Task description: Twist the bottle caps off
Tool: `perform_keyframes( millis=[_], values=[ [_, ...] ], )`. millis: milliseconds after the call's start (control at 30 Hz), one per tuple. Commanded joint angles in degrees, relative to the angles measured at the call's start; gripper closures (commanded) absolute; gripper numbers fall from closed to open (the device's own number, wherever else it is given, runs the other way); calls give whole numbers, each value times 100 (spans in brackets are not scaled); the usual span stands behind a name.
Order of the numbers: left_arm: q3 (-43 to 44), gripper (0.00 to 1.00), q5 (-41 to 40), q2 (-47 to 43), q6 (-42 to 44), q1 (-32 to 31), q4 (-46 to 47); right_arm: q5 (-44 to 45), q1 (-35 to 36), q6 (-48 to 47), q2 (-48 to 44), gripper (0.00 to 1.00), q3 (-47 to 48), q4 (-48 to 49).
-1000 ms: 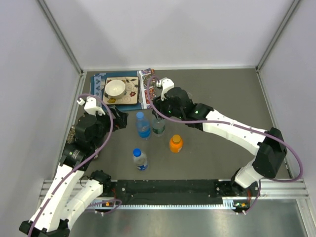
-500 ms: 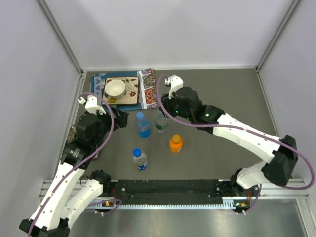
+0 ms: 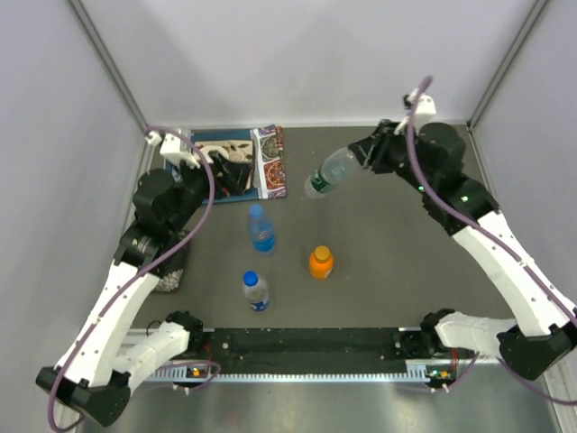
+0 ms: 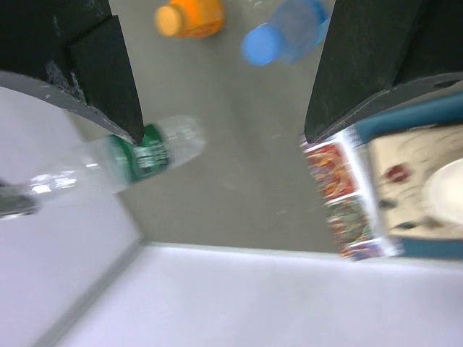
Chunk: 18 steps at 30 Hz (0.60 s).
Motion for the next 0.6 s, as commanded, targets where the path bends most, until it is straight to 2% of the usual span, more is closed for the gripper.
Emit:
perform_keyframes(
  millis=[0,33,67,133,167,200,233,333,567],
  values=[
    [982,2,1884,893,-655,72,913,-2587,-880,1259,-428,100,-464,554],
    [1035,1,2689,1034,-833,99,1149,-2872,-1099,1392,-472,100,-545,713],
    [992,2,3193,1235,-1008,117,1821,-3101,-1179,1593,-516,100,-606,915],
    [774,2,3968,1386,-1510,117,2668,-3515,-1233,1656,-604,100,-633,943],
    [703,2,4615,1500,-1659,117,2985,-3612,-1233,1700,-648,100,-642,960],
    [667,2,4865,1553,-1861,108,3519,-3831,-1233,1735,-684,100,-686,1039],
    [597,2,5094,1597,-1906,99,3672,-3937,-1233,1770,-753,100,-695,1074],
    [623,2,5412,1650,-1749,47,3534,-4131,-1233,1894,-868,100,-651,1163],
    [641,2,5246,1369,-941,-128,2901,-4359,-1233,2078,-825,100,-317,1171]
  ],
)
